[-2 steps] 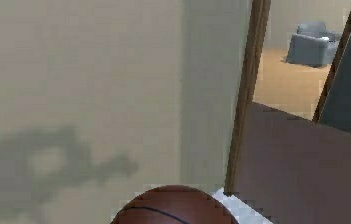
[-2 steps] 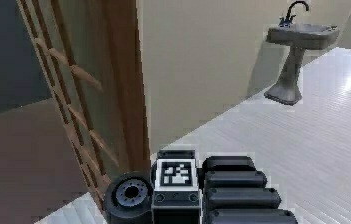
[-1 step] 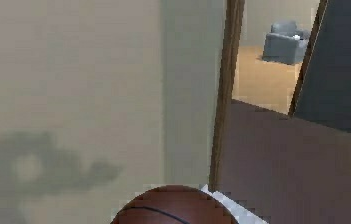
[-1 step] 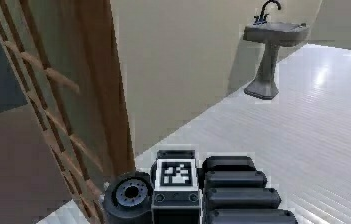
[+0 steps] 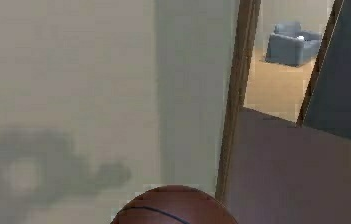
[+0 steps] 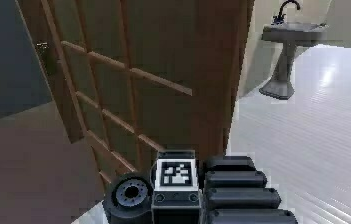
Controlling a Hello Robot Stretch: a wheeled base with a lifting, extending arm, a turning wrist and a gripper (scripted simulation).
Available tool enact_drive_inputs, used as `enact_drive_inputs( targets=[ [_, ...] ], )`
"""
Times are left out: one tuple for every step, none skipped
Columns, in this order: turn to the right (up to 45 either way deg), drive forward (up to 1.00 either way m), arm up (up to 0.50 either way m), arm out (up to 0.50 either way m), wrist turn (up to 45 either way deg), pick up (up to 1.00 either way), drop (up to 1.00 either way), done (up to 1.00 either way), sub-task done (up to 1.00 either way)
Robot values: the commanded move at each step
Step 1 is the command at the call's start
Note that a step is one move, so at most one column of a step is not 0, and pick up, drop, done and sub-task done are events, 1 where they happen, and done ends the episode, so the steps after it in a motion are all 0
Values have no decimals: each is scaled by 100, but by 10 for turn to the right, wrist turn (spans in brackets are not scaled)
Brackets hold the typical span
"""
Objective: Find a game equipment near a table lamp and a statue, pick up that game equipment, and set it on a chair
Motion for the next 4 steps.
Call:
enact_drive_inputs(
  targets=[
    [390,0,0,0,0,0,0,0,0],
    [0,30,0,0,0,0,0,0,0],
    [60,0,0,0,0,0,0,0,0],
    [30,0,0,0,0,0,0,0,0]
  ],
)
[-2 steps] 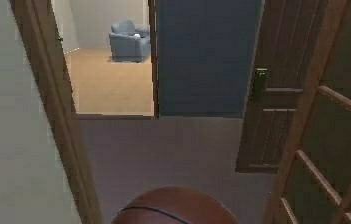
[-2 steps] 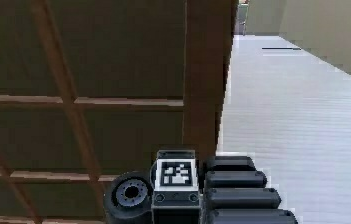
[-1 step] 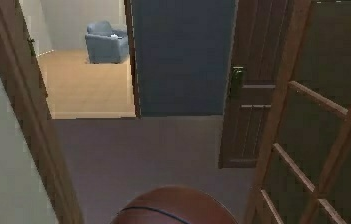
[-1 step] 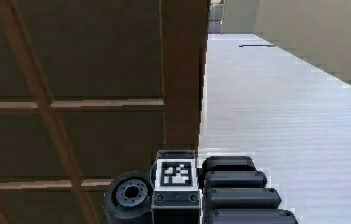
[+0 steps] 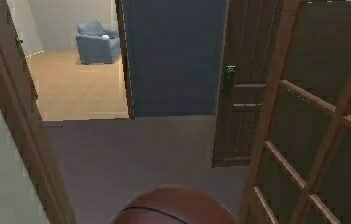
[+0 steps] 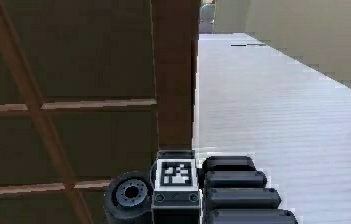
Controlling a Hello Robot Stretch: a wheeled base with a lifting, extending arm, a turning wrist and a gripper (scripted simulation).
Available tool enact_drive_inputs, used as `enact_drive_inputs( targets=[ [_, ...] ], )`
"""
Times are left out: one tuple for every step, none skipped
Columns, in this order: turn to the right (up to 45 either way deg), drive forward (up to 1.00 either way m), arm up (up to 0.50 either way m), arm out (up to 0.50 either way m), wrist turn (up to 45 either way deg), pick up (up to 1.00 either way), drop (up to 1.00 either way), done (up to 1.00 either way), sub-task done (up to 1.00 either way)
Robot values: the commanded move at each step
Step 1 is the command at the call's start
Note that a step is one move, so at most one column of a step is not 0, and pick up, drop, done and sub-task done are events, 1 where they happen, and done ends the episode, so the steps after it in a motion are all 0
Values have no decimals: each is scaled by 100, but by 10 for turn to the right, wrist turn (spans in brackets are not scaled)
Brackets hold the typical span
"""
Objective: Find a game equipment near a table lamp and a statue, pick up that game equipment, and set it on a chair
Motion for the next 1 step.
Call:
enact_drive_inputs(
  targets=[
    [-450,0,0,0,0,0,0,0,0]
  ],
)
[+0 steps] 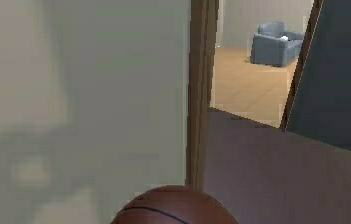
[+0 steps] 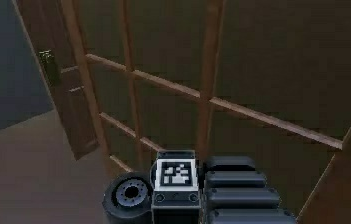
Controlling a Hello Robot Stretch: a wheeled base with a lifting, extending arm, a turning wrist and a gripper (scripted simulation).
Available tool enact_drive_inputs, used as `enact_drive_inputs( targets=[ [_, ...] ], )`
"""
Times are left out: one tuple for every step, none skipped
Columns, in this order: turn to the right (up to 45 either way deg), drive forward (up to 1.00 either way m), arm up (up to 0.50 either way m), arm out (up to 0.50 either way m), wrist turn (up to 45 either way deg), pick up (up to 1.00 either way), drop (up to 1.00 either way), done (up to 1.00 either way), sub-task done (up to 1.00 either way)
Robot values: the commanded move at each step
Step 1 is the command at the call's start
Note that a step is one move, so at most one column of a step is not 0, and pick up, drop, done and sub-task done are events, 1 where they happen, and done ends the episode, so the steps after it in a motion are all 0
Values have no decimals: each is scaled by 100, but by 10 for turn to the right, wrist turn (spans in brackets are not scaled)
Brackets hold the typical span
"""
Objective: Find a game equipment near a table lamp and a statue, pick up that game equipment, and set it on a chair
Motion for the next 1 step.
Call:
enact_drive_inputs(
  targets=[
    [-30,0,0,0,0,0,0,0,0]
  ],
)
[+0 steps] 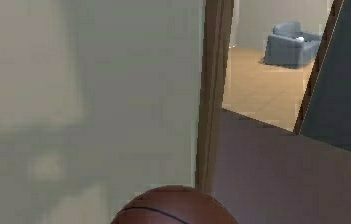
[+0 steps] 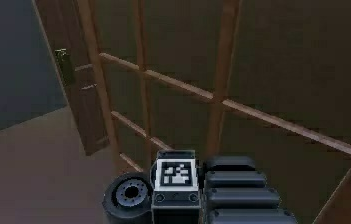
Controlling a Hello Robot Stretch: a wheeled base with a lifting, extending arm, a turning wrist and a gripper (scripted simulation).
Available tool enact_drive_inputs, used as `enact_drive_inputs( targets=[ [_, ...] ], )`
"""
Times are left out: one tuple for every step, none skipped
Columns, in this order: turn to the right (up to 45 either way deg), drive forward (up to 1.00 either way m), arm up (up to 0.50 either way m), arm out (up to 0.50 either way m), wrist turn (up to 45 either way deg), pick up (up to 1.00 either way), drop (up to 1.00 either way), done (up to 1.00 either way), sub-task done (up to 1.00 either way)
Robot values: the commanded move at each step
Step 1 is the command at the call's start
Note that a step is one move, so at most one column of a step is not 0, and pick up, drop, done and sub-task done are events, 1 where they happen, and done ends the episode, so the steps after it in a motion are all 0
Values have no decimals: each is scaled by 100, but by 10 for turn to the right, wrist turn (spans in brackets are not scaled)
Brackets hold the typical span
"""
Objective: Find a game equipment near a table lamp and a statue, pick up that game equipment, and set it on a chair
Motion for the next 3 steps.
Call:
enact_drive_inputs(
  targets=[
    [0,20,0,0,0,0,0,0,0],
    [450,0,0,0,0,0,0,0,0],
    [90,0,0,0,0,0,0,0,0]
  ],
)
